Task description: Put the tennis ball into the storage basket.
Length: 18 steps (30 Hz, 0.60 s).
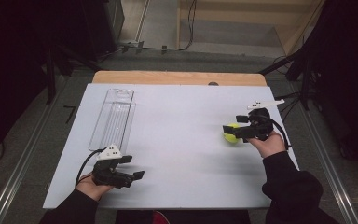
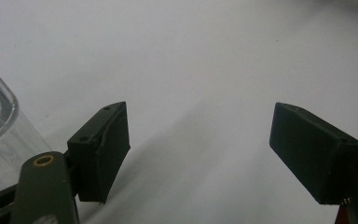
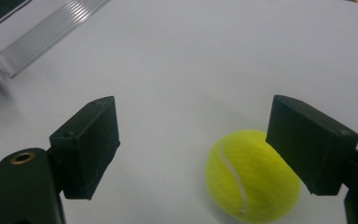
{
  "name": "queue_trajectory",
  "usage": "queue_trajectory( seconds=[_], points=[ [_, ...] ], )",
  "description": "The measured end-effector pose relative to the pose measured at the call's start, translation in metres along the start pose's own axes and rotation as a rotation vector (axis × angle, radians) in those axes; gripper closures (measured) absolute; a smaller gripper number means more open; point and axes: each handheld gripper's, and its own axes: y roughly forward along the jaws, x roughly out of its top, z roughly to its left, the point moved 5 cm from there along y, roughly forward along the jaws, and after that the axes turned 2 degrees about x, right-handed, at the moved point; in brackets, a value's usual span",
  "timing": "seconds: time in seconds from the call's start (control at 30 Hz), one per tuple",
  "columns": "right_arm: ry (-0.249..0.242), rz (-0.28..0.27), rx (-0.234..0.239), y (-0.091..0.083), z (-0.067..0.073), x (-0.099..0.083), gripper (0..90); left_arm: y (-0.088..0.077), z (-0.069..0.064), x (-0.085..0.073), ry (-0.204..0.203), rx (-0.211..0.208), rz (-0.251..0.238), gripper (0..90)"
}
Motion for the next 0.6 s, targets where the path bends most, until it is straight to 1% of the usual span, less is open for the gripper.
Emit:
queue_trajectory(
  seconds=[0.13, 0.2, 0.23, 0.27, 0.33, 0.43, 0.53, 0.6],
  points=[
    [0.004, -0.017, -0.023, -0.003, -0.006, 0.004, 15.2, 0.0, 0.0, 0.0, -0.006, -0.001, -0.004, 20.4],
    [-0.003, -0.021, -0.04, -0.004, -0.008, 0.005, 15.2, 0.0, 0.001, 0.0, -0.008, 0.002, -0.004, 20.4],
    [-0.003, -0.021, -0.04, -0.004, -0.008, 0.005, 15.2, 0.0, 0.001, 0.0, -0.008, 0.002, -0.004, 20.4],
    [-0.003, -0.029, -0.052, -0.005, -0.011, 0.007, 15.2, -0.001, 0.001, 0.0, -0.009, 0.001, -0.004, 20.4],
    [-0.001, -0.031, -0.057, -0.005, -0.012, 0.008, 15.2, -0.001, 0.002, 0.0, -0.012, 0.005, -0.004, 20.4],
    [0.013, -0.037, -0.068, -0.004, -0.018, 0.01, 15.2, -0.001, 0.003, 0.0, -0.013, 0.004, -0.007, 20.4],
    [0.016, -0.054, -0.077, -0.004, -0.021, 0.011, 15.2, -0.001, 0.002, 0.0, -0.013, 0.004, -0.008, 20.4],
    [0.027, -0.069, -0.088, -0.004, -0.021, 0.012, 15.2, -0.001, 0.003, -0.001, -0.012, 0.004, -0.007, 20.4]
  ],
)
